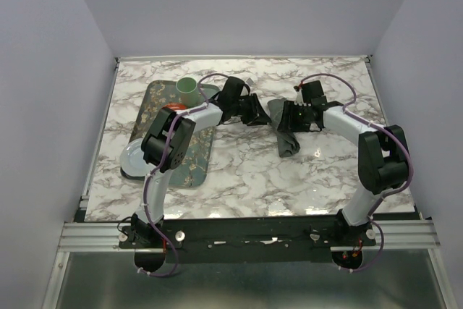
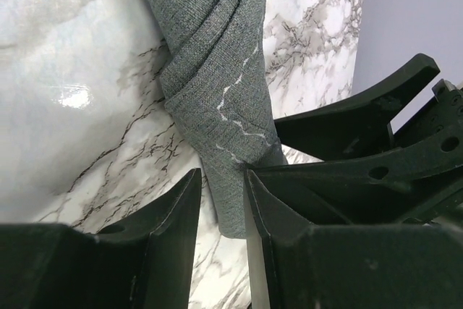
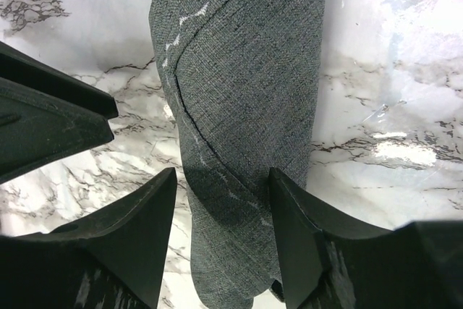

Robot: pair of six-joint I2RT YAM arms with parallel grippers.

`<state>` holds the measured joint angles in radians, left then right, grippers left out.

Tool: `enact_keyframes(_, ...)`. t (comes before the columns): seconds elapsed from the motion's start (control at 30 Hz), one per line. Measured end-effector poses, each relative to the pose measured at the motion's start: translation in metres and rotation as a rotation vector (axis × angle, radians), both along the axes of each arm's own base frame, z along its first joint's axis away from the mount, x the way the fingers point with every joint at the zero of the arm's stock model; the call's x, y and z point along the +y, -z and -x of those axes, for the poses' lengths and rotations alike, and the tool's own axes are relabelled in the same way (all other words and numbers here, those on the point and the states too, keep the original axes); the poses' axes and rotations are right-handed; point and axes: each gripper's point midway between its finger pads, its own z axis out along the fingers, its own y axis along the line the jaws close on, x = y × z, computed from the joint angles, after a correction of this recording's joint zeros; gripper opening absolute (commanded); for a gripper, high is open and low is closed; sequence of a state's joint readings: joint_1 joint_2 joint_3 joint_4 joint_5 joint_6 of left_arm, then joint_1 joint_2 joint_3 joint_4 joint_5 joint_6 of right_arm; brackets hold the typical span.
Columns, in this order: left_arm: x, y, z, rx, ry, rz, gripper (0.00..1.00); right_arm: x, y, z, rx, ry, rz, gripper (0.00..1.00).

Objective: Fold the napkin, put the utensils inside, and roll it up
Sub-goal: Roll the napkin with the utensil

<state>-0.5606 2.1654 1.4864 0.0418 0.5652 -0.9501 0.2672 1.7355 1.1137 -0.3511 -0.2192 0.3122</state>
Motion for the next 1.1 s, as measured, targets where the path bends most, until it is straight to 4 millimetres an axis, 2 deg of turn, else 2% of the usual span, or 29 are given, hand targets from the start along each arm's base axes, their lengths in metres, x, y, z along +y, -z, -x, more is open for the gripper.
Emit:
enact_keyframes(0.37, 0.003, 0.005, 0.0, 0.007, -0.008, -0.015, 0.37, 0.008, -0.004, 0.002, 0.001, -0.022, -0.013, 0.56)
enact_keyframes(0.6, 0.003, 0.005, 0.001, 0.008, -0.008, -0.016, 0.3, 0.015, -0.006, 0.003, -0.002, -0.039, -0.017, 0.56)
enact_keyframes(0.8, 0.004, 0.006, 0.001, 0.014, -0.007, -0.023, 0.31, 0.022, -0.015, 0.0, -0.012, -0.055, -0.047, 0.56)
enact_keyframes(1.1, -0.001, -0.008, -0.01, -0.029, -0.006, -0.021, 0.28, 0.028, -0.014, 0.001, 0.005, -0.065, -0.076, 0.56)
